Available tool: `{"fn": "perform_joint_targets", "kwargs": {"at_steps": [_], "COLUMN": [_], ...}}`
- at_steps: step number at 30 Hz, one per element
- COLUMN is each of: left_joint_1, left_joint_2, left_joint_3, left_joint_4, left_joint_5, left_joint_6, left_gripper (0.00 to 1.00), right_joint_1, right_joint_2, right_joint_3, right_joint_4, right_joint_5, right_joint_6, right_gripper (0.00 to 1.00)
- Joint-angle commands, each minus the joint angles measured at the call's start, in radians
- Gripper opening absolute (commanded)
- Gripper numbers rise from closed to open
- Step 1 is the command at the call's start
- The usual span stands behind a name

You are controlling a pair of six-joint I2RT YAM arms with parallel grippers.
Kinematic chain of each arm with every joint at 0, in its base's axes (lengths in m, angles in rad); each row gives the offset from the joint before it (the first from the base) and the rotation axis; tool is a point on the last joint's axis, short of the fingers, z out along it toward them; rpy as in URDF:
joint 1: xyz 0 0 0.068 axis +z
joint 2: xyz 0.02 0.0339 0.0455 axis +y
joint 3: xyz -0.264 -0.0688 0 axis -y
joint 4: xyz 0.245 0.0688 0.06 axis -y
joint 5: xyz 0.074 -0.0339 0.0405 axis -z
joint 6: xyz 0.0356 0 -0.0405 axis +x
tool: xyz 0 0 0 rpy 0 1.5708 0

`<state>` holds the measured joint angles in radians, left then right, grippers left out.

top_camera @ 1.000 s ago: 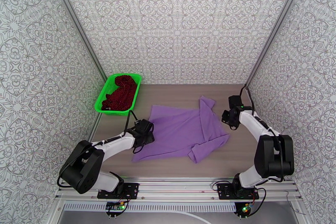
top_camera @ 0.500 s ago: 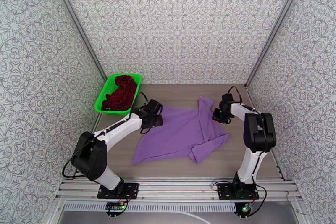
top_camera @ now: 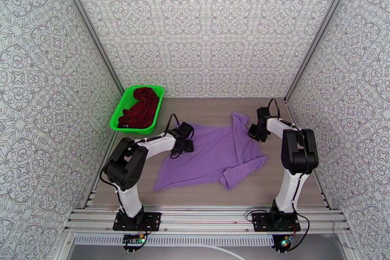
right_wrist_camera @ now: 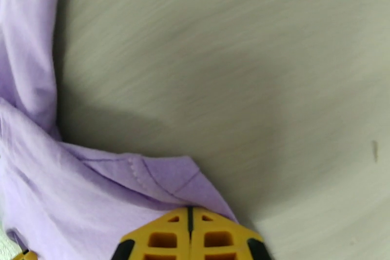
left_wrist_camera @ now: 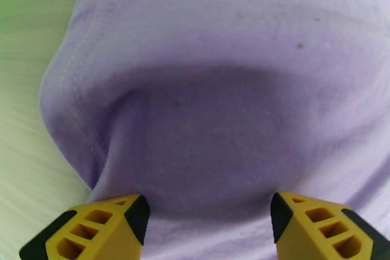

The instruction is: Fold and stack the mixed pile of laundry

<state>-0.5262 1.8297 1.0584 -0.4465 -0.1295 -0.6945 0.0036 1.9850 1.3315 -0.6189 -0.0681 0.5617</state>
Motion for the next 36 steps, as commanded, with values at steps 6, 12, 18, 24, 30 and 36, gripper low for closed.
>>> {"fn": "perform_joint_targets", "kwargs": {"at_steps": [6, 12, 18, 24, 30, 36], "left_joint_1": [0.087, 0.096, 0.097, 0.078, 0.073, 0.131], "left_joint_2": [0.064, 0.082, 0.096, 0.035, -0.063, -0.009], "left_joint_3": [-0.219, -0.243, -0.251, -0.179, 0.081, 0.291], "left_joint_4": [0.044, 0.082, 0.106, 0.020, -0.201, -0.271], "left_joint_5": [0.047, 0.067, 0.083, 0.081, 0.036, 0.043], "left_joint_6": [-0.049, -0.046, -0.040, -0.007, 0.094, 0.167], "left_gripper": [0.72, 0.72, 0.72, 0.73, 0.76, 0.76], "right_joint_1": [-0.107, -0.131, -0.131, -0.131, -0.107, -0.057], "right_joint_2": [-0.105, -0.223, -0.294, -0.347, -0.200, -0.027], "right_joint_3": [-0.170, -0.284, -0.276, -0.143, 0.088, 0.210], "right_joint_4": [-0.045, -0.062, -0.100, -0.149, -0.206, -0.246], "right_joint_5": [0.174, 0.233, 0.208, 0.110, -0.074, -0.100], "right_joint_6": [0.083, 0.119, 0.106, 0.024, -0.105, -0.135], "right_gripper": [0.00, 0.00, 0.00, 0.11, 0.13, 0.13]}}
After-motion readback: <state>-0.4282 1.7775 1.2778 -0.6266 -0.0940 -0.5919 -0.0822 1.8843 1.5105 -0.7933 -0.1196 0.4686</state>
